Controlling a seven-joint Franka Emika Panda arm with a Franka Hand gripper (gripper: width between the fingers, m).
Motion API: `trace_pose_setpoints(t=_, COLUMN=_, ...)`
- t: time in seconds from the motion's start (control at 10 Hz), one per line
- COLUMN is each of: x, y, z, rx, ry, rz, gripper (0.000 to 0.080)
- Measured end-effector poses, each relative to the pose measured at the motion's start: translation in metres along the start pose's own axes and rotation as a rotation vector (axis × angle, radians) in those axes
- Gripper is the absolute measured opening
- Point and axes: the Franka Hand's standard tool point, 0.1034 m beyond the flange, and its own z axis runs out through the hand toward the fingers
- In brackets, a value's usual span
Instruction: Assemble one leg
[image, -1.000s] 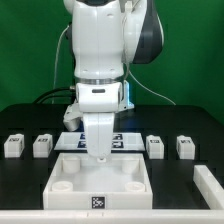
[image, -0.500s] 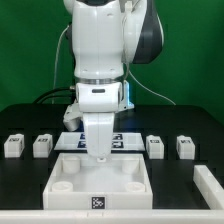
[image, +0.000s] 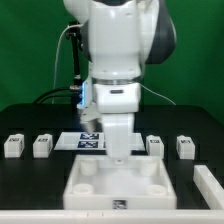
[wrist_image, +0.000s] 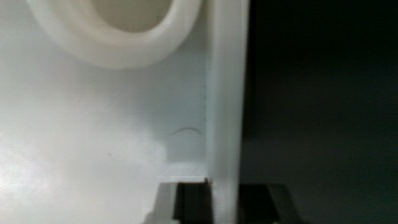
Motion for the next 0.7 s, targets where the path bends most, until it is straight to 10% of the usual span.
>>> trace_pose_setpoints(t=0.3, x=0.044, y=0.015, z=0.002, rx=-0.039, ry=0.035, rz=0.024, gripper=0.0057)
trace_pose_setpoints(t=0.7, x=0.043, y=0.028, z=0.002, rx=-0.040, ry=0.036, rz=-0.004, gripper=0.0057)
